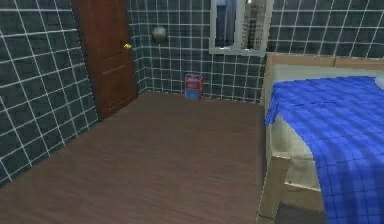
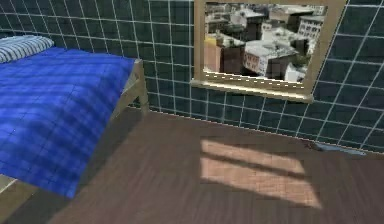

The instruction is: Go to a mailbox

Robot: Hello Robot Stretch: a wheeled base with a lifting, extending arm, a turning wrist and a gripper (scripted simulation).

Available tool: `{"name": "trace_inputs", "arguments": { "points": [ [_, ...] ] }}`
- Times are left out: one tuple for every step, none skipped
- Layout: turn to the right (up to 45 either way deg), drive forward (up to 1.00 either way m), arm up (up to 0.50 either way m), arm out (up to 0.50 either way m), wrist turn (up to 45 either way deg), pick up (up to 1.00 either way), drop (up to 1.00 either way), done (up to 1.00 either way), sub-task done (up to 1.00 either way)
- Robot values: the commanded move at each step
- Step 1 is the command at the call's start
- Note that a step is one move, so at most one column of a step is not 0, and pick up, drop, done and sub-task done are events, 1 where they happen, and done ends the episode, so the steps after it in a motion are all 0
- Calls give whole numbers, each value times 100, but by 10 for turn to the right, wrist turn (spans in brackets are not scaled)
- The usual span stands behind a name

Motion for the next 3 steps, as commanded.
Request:
{"name": "trace_inputs", "arguments": {
  "points": [
    [450,0,0,0,0,0,0,0,0],
    [240,0,0,0,0,0,0,0,0],
    [0,20,0,0,0,0,0,0,0]
  ]
}}
